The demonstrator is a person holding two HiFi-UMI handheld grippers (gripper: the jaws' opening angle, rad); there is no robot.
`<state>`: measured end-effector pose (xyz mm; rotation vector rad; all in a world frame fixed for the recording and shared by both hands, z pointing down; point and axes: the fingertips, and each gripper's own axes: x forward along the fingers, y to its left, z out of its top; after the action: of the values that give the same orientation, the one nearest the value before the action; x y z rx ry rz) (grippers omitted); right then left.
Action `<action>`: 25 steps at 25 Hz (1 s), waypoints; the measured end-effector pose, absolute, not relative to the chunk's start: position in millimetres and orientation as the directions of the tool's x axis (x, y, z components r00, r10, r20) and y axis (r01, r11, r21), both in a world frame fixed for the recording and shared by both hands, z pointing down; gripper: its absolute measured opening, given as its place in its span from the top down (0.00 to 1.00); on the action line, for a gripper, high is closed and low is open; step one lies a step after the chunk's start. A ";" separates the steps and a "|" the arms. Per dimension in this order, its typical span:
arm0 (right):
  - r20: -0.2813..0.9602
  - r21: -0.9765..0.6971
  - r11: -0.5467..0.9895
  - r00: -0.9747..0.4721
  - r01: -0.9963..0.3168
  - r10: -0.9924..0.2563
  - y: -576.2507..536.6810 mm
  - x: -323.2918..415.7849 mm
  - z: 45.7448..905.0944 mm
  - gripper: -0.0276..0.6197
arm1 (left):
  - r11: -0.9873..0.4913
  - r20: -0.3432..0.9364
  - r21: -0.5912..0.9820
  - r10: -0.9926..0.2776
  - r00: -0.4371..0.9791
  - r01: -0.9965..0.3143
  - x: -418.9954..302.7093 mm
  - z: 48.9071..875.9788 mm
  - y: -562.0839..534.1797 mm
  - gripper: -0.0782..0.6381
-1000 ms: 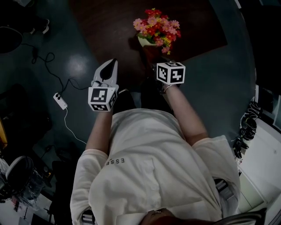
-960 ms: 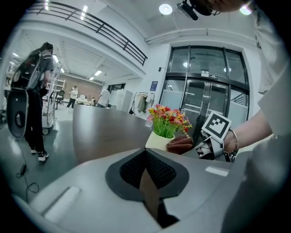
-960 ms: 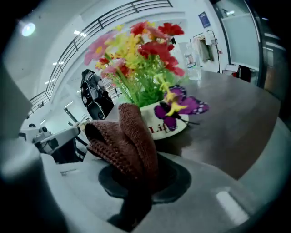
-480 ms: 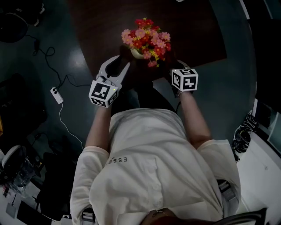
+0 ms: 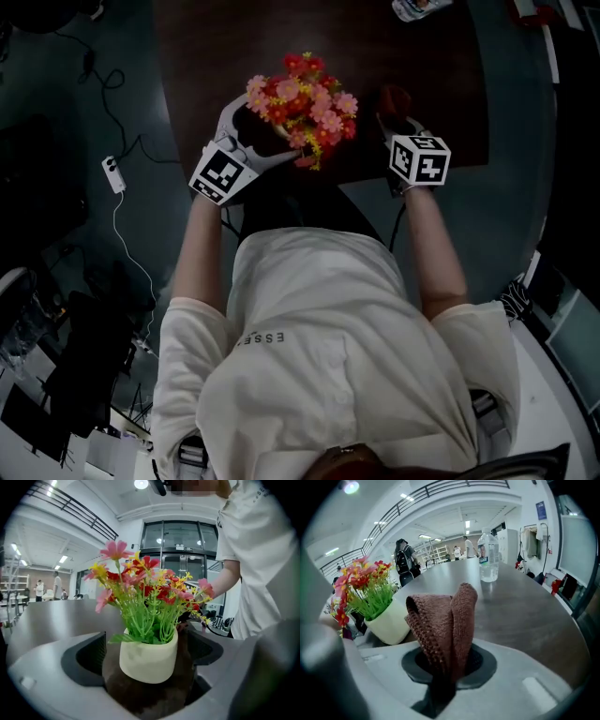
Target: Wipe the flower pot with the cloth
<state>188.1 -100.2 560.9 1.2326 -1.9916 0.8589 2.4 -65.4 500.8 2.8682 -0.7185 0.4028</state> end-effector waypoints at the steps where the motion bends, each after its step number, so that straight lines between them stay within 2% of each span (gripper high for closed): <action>1: 0.785 -0.194 0.351 -0.359 -0.916 -0.505 -104.2 188.1 559.6 0.88 | -0.888 0.307 0.086 -0.407 0.860 -0.451 4.3 503.3 -66.0 0.11; 7: 0.766 -0.185 0.338 -0.351 -0.923 -0.539 -119.8 183.1 549.3 0.88 | -0.952 0.356 0.082 -0.248 0.901 -0.294 23.3 518.4 -66.1 0.11; 12: 0.750 -0.194 0.313 -0.346 -0.930 -0.564 -114.5 173.3 545.1 0.88 | -0.975 0.378 0.076 -0.164 0.911 -0.207 37.8 532.3 -62.3 0.12; 17: 0.751 -0.202 0.293 -0.340 -0.934 -0.566 -111.2 173.3 544.4 0.88 | -0.975 0.411 0.089 -0.151 0.899 -0.204 45.7 536.1 -67.1 0.14; 25: 0.764 -0.207 0.328 -0.362 -0.922 -0.534 -115.1 172.1 550.4 0.88 | -0.974 0.443 0.089 -0.149 0.884 -0.209 46.7 542.8 -69.4 0.12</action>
<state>172.1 -115.1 550.4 1.2756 -2.0153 0.8641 46.7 -69.4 542.8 2.9182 -0.2789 0.6707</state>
